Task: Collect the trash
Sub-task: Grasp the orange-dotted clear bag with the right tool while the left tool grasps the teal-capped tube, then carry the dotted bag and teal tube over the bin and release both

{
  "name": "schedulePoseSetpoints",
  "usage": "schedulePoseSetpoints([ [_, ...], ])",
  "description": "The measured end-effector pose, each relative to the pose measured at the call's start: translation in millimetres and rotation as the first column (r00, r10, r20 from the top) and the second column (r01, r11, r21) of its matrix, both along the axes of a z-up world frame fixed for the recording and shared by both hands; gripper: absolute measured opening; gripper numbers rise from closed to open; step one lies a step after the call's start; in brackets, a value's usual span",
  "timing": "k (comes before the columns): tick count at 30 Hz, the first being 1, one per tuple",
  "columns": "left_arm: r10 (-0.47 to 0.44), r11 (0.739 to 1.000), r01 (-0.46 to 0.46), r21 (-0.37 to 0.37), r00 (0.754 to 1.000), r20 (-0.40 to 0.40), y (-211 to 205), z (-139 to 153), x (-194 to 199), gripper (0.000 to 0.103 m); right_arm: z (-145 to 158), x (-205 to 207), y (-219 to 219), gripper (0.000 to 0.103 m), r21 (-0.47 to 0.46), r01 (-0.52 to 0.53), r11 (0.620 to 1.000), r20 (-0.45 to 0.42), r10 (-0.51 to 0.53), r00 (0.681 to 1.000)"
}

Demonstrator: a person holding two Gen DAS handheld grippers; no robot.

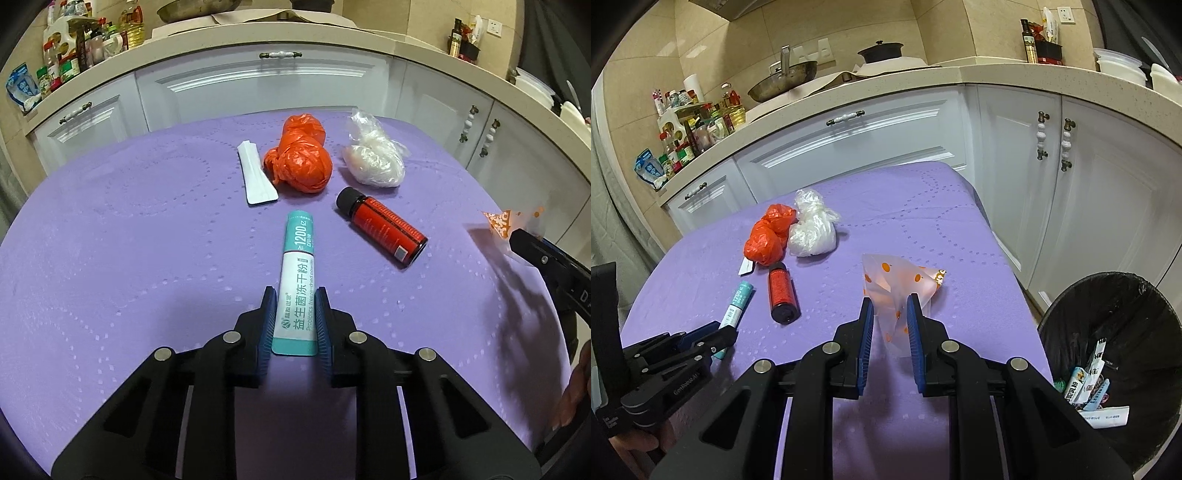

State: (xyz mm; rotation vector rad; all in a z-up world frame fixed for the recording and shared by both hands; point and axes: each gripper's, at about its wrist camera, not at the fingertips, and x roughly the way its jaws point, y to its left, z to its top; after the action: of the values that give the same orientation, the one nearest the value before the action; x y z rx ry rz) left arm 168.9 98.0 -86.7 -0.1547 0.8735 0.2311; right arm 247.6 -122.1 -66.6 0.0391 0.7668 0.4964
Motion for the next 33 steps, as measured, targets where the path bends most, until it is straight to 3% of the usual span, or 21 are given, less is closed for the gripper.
schedulePoseSetpoints([
  [8, -0.007, 1.0, 0.007, -0.024, 1.0, 0.029, 7.6, 5.3, -13.8, 0.019, 8.5, -13.3, 0.2, 0.019, -0.006, -0.001, 1.0, 0.03, 0.001, 1.0],
  [18, -0.042, 0.999, 0.043, -0.007, 0.994, 0.101, -4.0, 34.4, -33.6, 0.019, 20.1, -29.3, -18.5, 0.019, -0.005, 0.046, 0.999, 0.07, -0.045, 0.996],
  [26, -0.173, 0.984, 0.177, -0.007, 0.971, 0.162, -54.6, 56.2, -28.8, 0.019, 33.1, -43.6, -65.3, 0.02, -0.022, 0.157, 0.987, 0.118, -0.154, 0.981],
  [33, -0.316, 0.947, 0.322, -0.001, 0.929, 0.195, -115.8, 64.1, -12.2, 0.019, 36.0, -53.6, -125.0, 0.019, -0.026, 0.299, 0.954, 0.13, -0.293, 0.947],
])
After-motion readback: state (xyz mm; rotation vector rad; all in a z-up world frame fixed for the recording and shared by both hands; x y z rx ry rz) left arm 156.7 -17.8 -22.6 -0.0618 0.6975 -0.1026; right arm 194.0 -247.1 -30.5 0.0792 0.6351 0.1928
